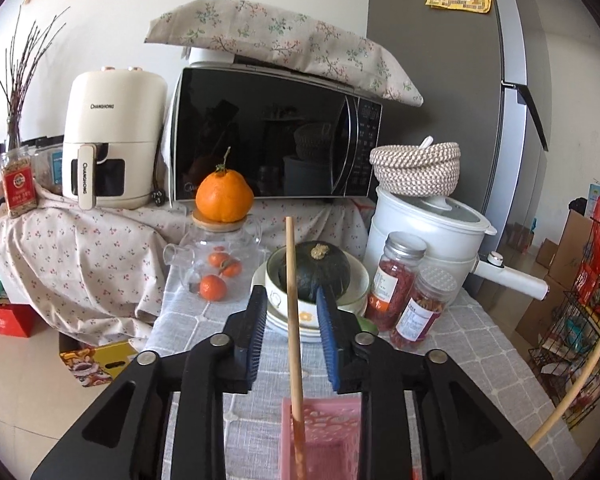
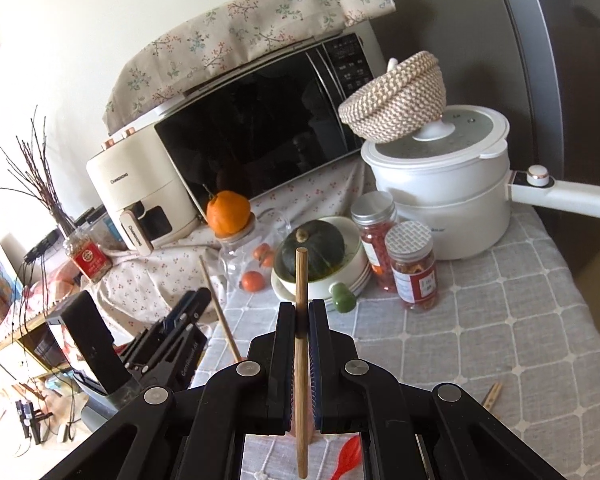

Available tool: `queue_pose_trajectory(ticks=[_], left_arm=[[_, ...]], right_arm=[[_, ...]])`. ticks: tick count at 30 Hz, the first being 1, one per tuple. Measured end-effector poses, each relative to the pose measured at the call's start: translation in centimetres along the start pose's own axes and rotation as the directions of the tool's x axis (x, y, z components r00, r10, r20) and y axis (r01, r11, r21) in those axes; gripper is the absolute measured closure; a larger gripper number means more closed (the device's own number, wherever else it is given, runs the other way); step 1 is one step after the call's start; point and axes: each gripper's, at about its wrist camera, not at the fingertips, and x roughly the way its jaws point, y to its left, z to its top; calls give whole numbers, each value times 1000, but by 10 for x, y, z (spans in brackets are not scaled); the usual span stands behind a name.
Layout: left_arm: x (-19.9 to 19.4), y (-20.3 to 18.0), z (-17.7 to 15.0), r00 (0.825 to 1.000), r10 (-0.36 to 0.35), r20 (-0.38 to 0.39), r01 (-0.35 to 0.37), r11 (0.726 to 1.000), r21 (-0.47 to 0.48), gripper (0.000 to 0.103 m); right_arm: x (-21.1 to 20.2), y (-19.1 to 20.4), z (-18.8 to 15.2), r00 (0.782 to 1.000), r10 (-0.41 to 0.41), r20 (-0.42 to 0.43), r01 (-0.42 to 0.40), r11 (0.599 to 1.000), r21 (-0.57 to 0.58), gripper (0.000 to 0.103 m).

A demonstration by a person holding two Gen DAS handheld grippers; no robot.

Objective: Organize utensils
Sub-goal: 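Carry both chopsticks into the pink basket and open both tools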

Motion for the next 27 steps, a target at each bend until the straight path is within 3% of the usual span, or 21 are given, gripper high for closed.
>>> queue_pose_trajectory(ticks=[2, 4, 7, 10, 12, 14, 20, 27], left_arm=[[-8, 5, 0, 999, 2, -43, -2, 1000, -18, 57], [-17, 8, -2, 994, 11, -105, -14, 1000, -27, 51], [-31, 13, -5, 979, 38, -200, -45, 998, -31, 48], [-43, 19, -11, 943, 109, -316, -121, 993, -18, 47], [-50, 27, -18, 911, 126, -393, -156, 987, -45, 47], [-57, 35, -27, 891, 122, -437, -174, 982, -80, 47], [-59, 42, -42, 879, 117, -463, -167, 983, -69, 40], [-52, 36, -39, 881, 86, -464, -101, 995, -6, 33]], right_arm=[[-5, 3, 2, 1000, 8, 18, -8, 1000, -4, 98], [-9, 6, 6, 999, 16, 35, -16, 1000, -5, 98], [-15, 12, 13, 998, 31, 61, -31, 1000, 0, 98], [-18, 19, 20, 996, 44, 81, -44, 999, -1, 98], [-17, 25, 25, 995, 46, 94, -45, 999, -4, 98], [-14, 29, 30, 994, 48, 101, -50, 999, 11, 98], [11, 45, 34, 992, 10, 127, -8, 1000, -15, 98], [68, 52, 17, 997, -64, 40, 67, 995, -67, 98]])
